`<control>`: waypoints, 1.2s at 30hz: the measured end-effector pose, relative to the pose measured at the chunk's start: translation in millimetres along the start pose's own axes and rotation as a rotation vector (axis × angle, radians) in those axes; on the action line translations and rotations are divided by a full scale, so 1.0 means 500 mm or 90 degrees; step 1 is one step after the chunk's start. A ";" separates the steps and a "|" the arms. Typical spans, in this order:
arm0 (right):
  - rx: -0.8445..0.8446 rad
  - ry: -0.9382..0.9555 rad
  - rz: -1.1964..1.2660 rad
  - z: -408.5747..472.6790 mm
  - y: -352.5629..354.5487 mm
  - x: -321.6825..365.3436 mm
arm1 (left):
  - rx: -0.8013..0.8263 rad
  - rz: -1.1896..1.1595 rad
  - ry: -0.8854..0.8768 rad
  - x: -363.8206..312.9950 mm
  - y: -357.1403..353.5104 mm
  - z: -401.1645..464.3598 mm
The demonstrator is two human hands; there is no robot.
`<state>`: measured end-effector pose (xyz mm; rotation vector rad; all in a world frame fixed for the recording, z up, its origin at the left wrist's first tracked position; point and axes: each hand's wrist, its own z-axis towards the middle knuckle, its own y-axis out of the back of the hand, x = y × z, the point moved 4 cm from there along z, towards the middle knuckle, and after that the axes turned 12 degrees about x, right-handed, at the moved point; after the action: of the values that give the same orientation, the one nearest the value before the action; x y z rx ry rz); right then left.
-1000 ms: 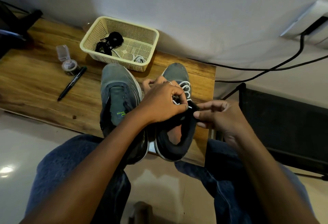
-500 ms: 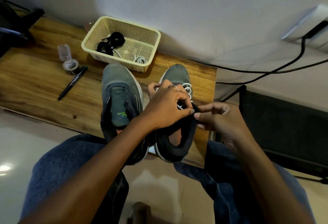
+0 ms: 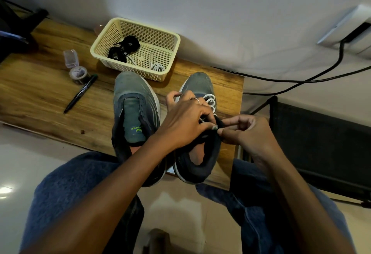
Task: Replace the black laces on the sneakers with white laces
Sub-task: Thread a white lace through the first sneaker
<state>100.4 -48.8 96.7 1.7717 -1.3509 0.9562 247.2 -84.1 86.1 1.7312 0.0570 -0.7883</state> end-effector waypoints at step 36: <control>-0.016 -0.044 -0.010 0.012 0.004 -0.026 | 0.000 0.039 -0.127 -0.013 0.026 0.012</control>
<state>96.7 -48.4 82.8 1.8092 -1.3833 0.8725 245.0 -91.1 99.9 1.6383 -0.1317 -0.9111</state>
